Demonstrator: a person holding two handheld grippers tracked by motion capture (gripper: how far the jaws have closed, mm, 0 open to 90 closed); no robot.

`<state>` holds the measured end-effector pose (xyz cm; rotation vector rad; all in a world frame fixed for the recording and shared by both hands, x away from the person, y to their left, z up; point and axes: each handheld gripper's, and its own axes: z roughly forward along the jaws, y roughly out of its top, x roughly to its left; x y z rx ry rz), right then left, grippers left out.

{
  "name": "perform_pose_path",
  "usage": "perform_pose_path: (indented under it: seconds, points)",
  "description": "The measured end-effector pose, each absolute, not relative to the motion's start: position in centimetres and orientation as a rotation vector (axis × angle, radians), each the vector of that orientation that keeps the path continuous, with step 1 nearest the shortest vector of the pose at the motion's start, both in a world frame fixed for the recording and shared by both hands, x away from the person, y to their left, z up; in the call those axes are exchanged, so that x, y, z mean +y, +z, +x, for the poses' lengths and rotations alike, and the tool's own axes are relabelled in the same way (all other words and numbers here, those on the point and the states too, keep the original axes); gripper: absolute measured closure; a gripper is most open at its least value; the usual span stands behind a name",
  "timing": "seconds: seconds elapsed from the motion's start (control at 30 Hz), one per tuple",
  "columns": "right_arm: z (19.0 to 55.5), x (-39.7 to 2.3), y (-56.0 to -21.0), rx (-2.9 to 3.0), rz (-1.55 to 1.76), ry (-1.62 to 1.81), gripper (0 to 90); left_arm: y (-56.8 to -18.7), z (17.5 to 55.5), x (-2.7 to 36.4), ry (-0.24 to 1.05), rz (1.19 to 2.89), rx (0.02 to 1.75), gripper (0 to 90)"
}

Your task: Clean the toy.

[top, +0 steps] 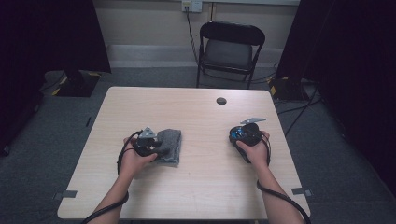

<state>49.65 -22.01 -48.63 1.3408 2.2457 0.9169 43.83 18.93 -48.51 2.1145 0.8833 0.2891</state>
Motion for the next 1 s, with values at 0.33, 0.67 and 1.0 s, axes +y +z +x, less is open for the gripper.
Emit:
perform_pose_path:
  seconds: [0.33, 0.67, 1.0]
  points:
    - [49.7, -21.9, -48.6, 2.252, 1.326, 0.922, 23.0, -48.4, 43.8, 18.6, 0.292, 2.108, 0.905, 35.3]
    - [49.6, -22.2, -47.6, 2.238, 1.327, 0.972, 21.8, -47.9, 43.7, 18.5, 0.298, 2.095, 0.917, 29.7]
    - [49.0, -22.3, -46.3, 2.229, 1.304, 1.007, 21.8, -46.9, 43.4, 18.3, 0.293, 2.074, 0.92, 26.8]
